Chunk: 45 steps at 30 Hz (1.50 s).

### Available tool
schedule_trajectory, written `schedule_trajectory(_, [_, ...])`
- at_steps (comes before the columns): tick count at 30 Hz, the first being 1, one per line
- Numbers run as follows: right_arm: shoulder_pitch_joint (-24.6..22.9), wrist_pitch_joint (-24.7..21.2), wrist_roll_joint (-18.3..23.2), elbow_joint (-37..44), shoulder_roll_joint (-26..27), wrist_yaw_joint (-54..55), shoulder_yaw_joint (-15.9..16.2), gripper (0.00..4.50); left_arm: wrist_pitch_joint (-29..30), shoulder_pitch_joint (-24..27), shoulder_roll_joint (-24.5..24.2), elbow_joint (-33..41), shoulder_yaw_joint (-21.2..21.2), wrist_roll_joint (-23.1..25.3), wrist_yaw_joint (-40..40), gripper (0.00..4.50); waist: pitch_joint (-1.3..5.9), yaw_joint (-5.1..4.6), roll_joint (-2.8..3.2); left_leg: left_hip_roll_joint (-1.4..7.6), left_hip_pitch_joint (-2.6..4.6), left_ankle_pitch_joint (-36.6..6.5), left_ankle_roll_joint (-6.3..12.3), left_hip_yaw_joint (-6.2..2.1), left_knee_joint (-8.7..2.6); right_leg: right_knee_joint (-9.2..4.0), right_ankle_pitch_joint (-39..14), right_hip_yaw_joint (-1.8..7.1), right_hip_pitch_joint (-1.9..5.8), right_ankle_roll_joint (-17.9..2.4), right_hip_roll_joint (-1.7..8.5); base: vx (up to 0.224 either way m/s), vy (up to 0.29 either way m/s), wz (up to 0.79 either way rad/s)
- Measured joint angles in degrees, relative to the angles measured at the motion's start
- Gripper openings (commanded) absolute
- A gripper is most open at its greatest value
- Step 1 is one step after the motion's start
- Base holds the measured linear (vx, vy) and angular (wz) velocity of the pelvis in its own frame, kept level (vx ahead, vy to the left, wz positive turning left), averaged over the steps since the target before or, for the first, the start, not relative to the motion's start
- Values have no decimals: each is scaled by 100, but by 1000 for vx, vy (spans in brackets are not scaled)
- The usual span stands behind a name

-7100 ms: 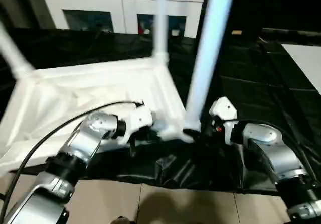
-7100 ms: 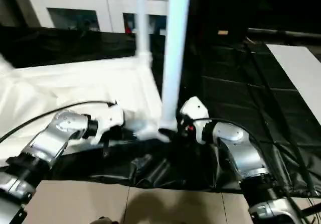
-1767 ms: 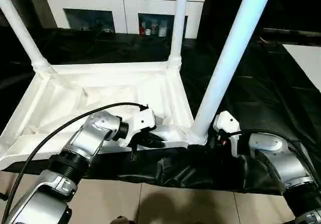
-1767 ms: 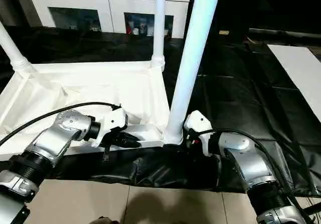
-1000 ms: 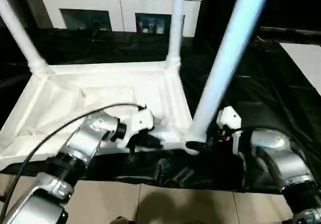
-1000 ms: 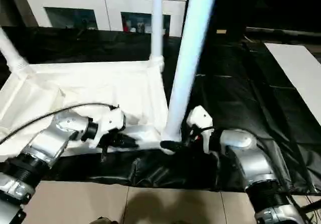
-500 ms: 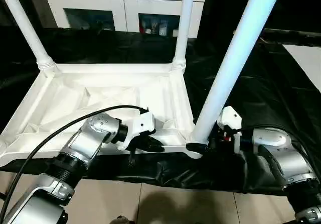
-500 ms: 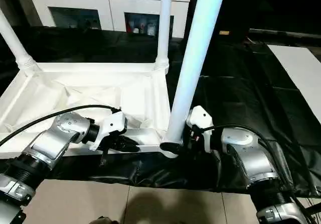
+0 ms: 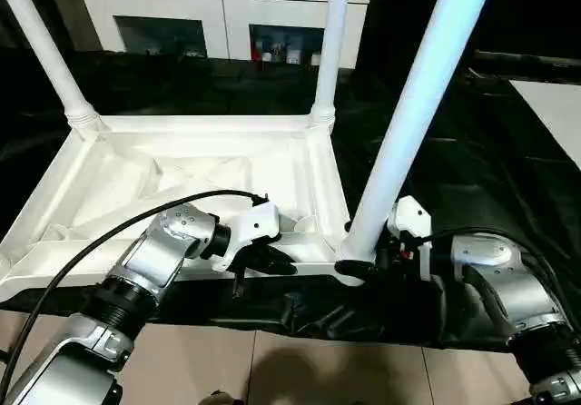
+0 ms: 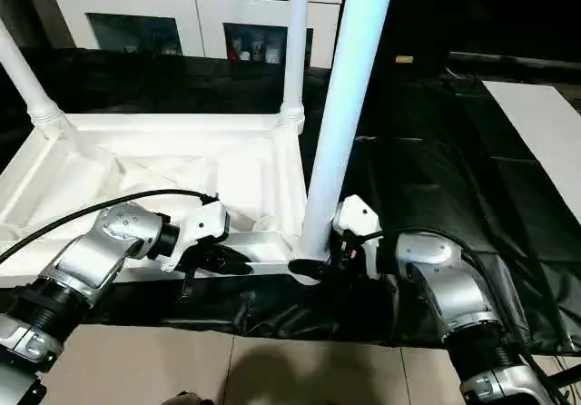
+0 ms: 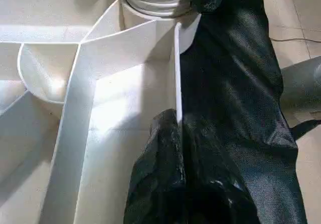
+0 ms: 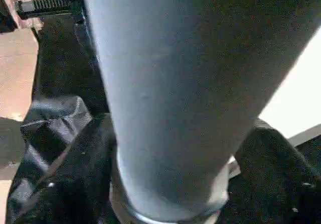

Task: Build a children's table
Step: Rotate leg to tighten

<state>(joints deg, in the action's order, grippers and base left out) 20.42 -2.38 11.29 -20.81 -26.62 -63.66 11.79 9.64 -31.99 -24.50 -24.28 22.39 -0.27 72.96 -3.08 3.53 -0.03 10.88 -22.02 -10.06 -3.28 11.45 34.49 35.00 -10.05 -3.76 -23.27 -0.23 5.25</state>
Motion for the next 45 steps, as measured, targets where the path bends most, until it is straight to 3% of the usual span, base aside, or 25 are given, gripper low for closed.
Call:
schedule_trajectory(4, [8, 34, -27, -113, 123, 194, -17, 296, -3, -1, 17, -29, -22, 11, -101, 0, 2, -8, -4, 0, 2, 0, 0, 0, 0, 0, 3, -1, 0, -5, 0, 0, 0, 0])
schedule_trajectory(6, [121, 41, -120, -279, 316, 601, -21, 275, -3, -31, 65, -118, -97, 70, -278, 0, 4, -63, -7, 0, 8, 1, -2, 0, 1, 2, 10, -1, 0, -15, 0, 0, 0, 0])
schedule_trajectory(11, [333, -137, -467, -596, 765, 1866, -64, 270, -11, -233, 302, -518, -179, 265, -852, 0, 17, -148, -28, -1, 23, 1, -4, -4, 0, -3, -1, -2, 10, 4, -2, 0, 0, 0])
schedule_trajectory(19, [1151, -822, -733, -1665, 2292, 5469, -791, 268, -24, -760, 1192, -1581, -282, 574, -2533, 0, 21, -205, -24, -12, 68, 0, -5, -13, 2, -19, -6, 1, 30, 12, 1, 0, 0, 0])
schedule_trajectory(24, [1714, -714, -715, -2403, 2833, 6561, -1025, 268, -47, -903, 1322, -1857, -352, 621, -2822, 0, 21, -272, -23, -13, 68, 0, -6, -18, -3, -24, -5, -4, 21, 12, 0, 0, 0, 0])
schedule_trajectory(25, [1728, -668, -716, -2453, 2842, 6574, -1025, 268, -59, -905, 1321, -1870, -366, 619, -2822, 0, 21, -287, -23, -12, 66, 0, -6, -20, -3, -25, -5, -5, 20, 12, 0, 0, 0, 0])
schedule_trajectory(27, [1726, -542, -723, -2486, 2852, 6528, -1041, 337, -103, -905, 1307, -1884, -383, 621, -2798, 0, 20, -302, -25, -13, 62, 0, -6, -20, -3, -25, -5, -4, 19, 11, 0, 0, 0, 0])
schedule_trajectory(32, [1324, -467, -866, -1943, 2610, 6151, -931, 379, -321, -905, 1208, -1903, -351, 624, -2599, 0, 15, -268, -16, -13, 54, 0, -6, -19, -11, -24, -1, -2, 16, 10, 0, 0, 0, 0])
schedule_trajectory(37, [891, -601, -807, -1118, 1994, 5163, -693, 383, -407, -833, 1081, -1698, -319, 589, -2217, 0, 12, -155, -12, -9, 40, 0, -7, -15, -20, -14, 26, -2, 4, -10, -2, 0, 0, 0])
schedule_trajectory(41, [190, -451, -348, -172, 904, 3225, -403, 383, -504, -568, 721, -1203, -211, 379, -1441, 0, 13, -37, 3, -3, 10, -5, 3, -14, -19, -24, -7, -7, -3, 15, -3, 0, 0, 0])
schedule_trajectory(45, [-160, -312, -130, 230, 262, 1847, -237, 383, -533, -396, 394, -846, -107, 243, -732, 0, 14, 11, 6, -4, 3, -13, 17, -10, -15, -25, -17, -8, -7, 5, -1, 0, 0, 0])
